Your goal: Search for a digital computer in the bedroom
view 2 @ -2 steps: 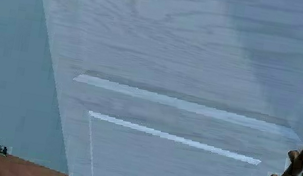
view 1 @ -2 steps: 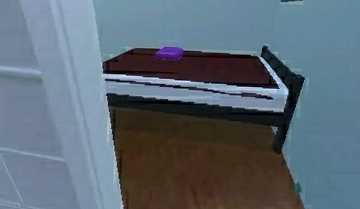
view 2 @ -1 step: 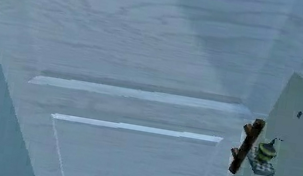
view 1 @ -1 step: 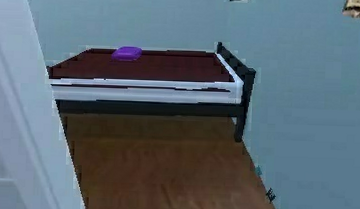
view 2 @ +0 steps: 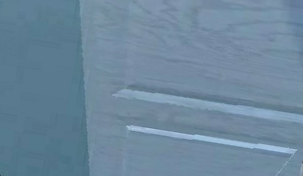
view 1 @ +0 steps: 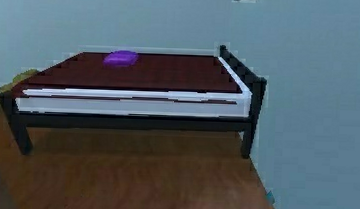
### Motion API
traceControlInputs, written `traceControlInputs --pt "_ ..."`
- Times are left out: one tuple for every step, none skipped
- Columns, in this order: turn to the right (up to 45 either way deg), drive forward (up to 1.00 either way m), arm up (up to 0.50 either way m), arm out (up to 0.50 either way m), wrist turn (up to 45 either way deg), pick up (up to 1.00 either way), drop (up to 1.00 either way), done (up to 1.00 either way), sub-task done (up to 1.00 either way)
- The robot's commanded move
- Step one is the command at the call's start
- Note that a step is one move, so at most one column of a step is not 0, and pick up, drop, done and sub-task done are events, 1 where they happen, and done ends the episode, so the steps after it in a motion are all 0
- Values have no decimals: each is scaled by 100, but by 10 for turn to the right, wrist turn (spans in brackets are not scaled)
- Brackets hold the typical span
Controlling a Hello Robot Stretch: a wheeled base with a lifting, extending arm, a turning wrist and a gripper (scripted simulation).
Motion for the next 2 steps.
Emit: traceControlInputs --pt "0 30 0 0 0 0 0 0 0" --pt "0 15 0 0 0 0 0 0 0"
